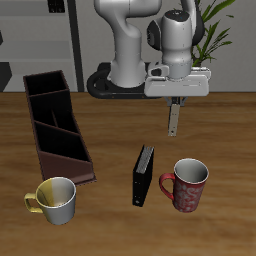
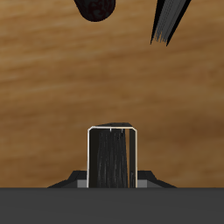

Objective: Place the yellow book into the right desk caddy's right compartment and place the red mug into the right desk caddy's left compartment

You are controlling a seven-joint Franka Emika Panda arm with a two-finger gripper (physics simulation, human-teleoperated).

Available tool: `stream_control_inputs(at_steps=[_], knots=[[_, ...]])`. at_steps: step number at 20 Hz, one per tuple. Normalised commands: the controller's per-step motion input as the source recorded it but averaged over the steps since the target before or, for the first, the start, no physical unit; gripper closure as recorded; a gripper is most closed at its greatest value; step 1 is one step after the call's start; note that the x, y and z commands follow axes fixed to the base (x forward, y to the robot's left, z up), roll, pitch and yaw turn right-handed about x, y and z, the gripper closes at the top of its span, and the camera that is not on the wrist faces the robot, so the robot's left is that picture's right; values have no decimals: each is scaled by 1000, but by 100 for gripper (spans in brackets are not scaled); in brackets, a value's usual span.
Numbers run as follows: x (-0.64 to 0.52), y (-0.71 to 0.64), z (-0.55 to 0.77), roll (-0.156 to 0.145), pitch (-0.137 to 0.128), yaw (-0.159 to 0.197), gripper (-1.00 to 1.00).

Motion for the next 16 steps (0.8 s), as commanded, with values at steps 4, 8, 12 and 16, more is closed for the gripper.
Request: stream_control_inputs(at_steps=[4, 8, 12, 16], knots=[[-148, -472, 477, -56, -47, -8, 100], [-387, -536, 580, -23, -73, -23, 100], [-449, -631, 502, 7, -66, 21, 100], [-296, -793, 388, 7, -16, -11, 100]])
